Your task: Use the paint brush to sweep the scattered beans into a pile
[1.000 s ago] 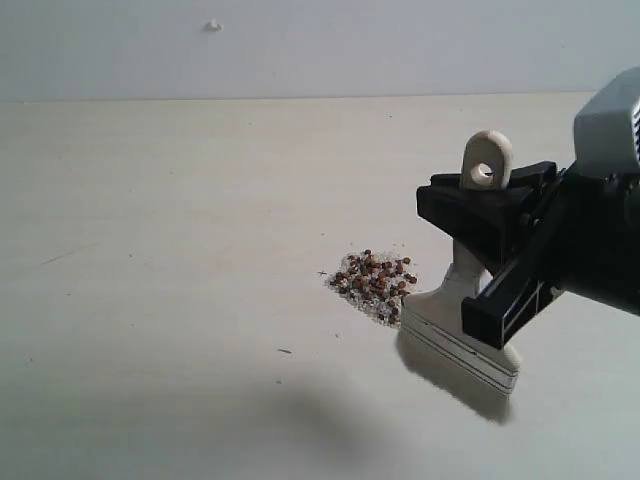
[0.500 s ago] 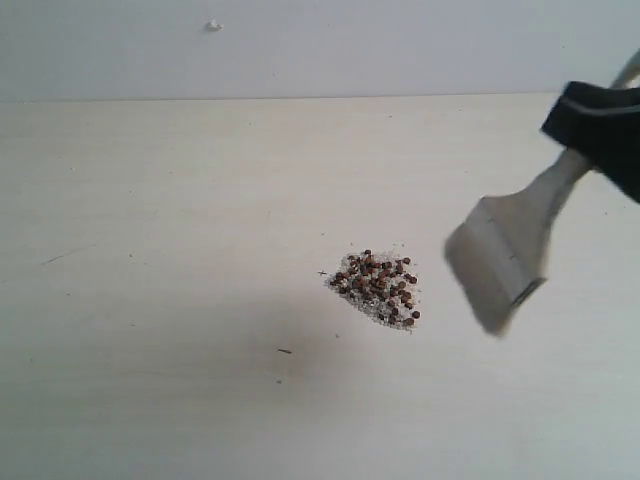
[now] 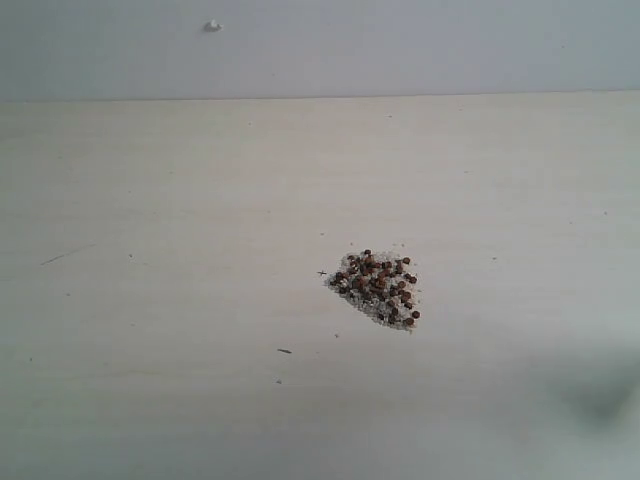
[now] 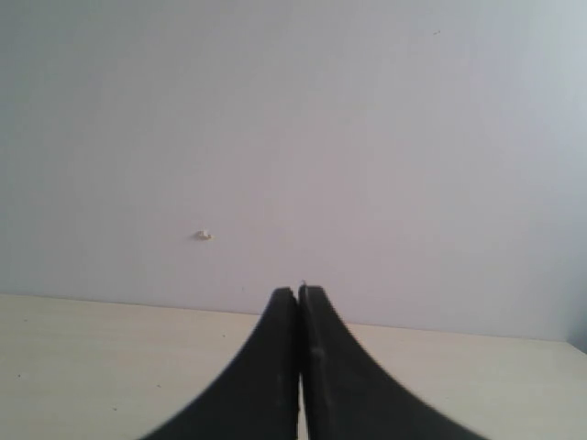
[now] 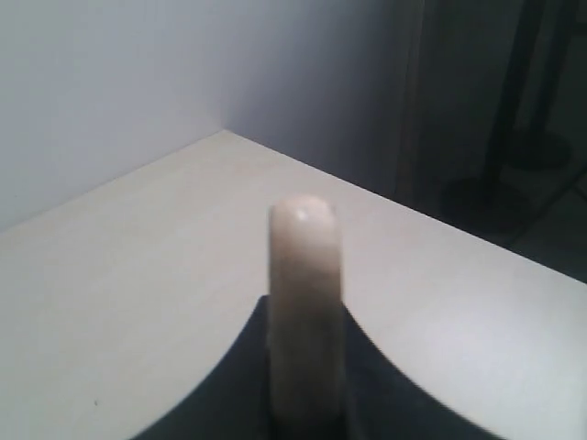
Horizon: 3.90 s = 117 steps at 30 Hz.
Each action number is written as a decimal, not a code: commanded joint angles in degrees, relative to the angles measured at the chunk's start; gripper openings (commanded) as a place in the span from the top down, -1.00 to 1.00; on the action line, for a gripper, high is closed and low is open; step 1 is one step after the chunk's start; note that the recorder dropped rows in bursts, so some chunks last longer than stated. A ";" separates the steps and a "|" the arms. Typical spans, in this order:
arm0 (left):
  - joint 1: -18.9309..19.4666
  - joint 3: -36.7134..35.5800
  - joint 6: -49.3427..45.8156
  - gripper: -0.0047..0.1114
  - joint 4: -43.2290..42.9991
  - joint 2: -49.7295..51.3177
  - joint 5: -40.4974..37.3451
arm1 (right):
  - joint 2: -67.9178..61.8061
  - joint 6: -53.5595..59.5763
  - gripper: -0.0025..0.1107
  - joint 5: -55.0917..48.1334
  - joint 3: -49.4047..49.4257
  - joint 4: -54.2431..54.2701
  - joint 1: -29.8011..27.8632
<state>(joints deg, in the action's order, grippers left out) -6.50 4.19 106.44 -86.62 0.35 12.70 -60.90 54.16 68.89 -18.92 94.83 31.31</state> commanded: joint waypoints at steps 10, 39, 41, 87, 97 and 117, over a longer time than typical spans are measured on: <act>0.05 -0.29 0.17 0.92 -0.23 -0.35 0.02 | -1.33 -11.40 0.96 0.56 0.11 -1.91 -0.03; 0.05 -0.29 0.17 0.92 -0.23 -0.35 0.02 | -1.23 -10.77 0.96 1.07 0.11 -1.77 -0.03; 0.05 -0.29 0.17 0.92 -0.23 -0.35 0.02 | -1.23 -10.77 0.96 1.07 0.11 -1.77 -0.03; 0.05 -0.29 0.17 0.92 -0.23 -0.35 0.01 | -10.24 -13.78 0.96 -15.92 -7.49 5.11 -0.03; 0.05 -0.29 0.17 0.92 -0.23 -0.35 0.01 | -10.24 -17.49 0.96 -19.20 -7.49 5.11 -0.03; 0.05 -0.29 0.17 0.92 -0.23 -0.35 0.01 | -10.24 -16.37 0.96 -19.97 -7.49 5.11 -0.03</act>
<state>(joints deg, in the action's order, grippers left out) -6.50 4.19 106.44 -86.62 0.35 12.70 -71.49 36.94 49.67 -26.01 100.81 31.31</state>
